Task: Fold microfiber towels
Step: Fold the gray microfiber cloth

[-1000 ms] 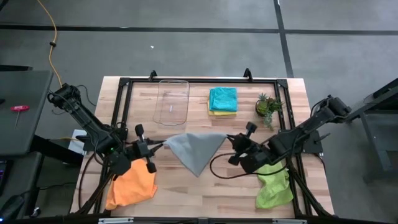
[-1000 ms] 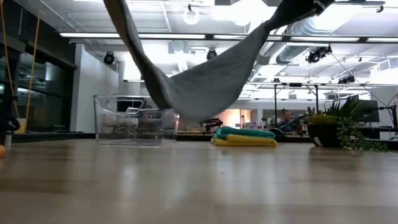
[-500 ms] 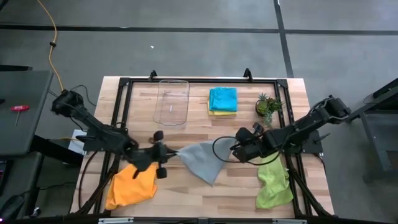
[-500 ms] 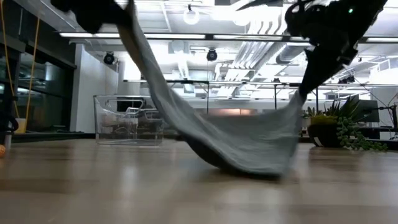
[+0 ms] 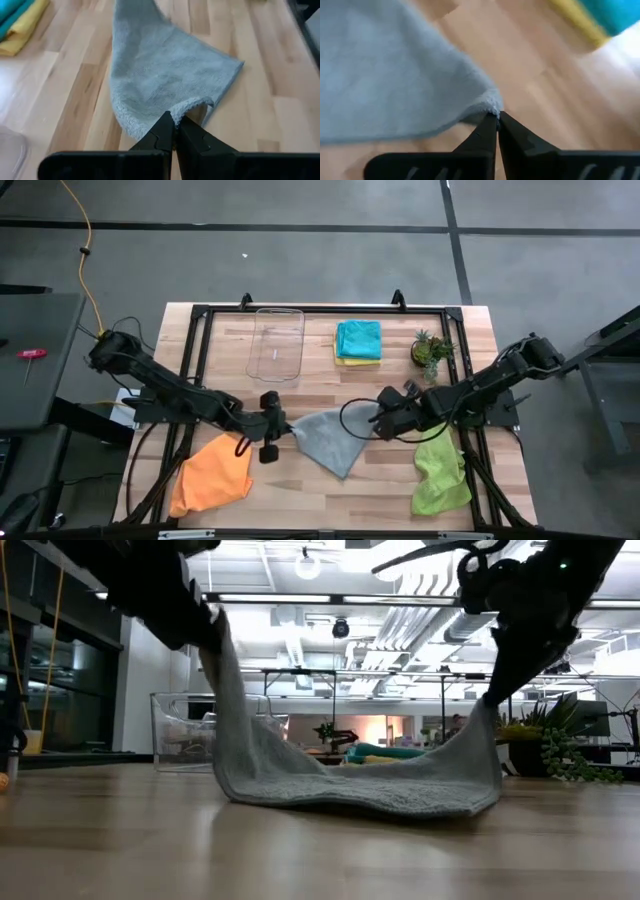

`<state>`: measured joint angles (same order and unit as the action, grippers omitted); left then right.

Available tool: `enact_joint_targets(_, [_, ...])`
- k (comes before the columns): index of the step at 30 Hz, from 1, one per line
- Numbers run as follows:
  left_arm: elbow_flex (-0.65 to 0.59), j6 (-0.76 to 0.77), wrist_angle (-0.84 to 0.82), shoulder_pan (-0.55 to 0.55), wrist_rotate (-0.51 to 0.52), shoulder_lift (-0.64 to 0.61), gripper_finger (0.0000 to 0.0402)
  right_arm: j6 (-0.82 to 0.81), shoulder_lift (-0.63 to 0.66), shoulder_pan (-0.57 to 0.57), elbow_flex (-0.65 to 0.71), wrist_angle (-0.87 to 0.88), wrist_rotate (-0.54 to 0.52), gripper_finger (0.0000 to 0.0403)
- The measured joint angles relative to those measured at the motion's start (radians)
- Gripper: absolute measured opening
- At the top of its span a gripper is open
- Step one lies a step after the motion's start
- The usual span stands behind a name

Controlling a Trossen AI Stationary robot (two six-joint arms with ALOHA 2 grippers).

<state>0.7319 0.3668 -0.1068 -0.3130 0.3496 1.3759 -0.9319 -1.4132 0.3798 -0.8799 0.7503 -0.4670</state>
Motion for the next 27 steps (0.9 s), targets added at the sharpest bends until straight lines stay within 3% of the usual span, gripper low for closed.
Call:
enact_joint_targets(4, [0.000,0.000,-0.002,-0.007,-0.003,-0.001,0.0001,0.063,0.000,0.000,0.000,-0.041,0.063,0.0031])
enact_joint_targets(11, [0.000,-0.002,-0.005,-0.010,-0.018,-0.002,0.0001,0.289,0.000,0.013,0.000,-0.139,0.088,0.0146])
enact_joint_targets(16, [0.000,-0.002,-0.010,-0.010,-0.018,-0.002,0.0001,0.428,-0.001,0.047,0.000,-0.358,0.120,0.0208])
enact_joint_targets(21, [0.000,-0.002,-0.010,-0.010,-0.018,-0.002,0.0001,0.541,-0.001,0.103,0.000,-0.531,0.194,0.0216])
enact_joint_targets(27, [0.000,-0.002,-0.010,-0.010,-0.018,-0.002,0.0001,0.446,-0.003,0.155,0.001,-0.296,0.091,0.0216])
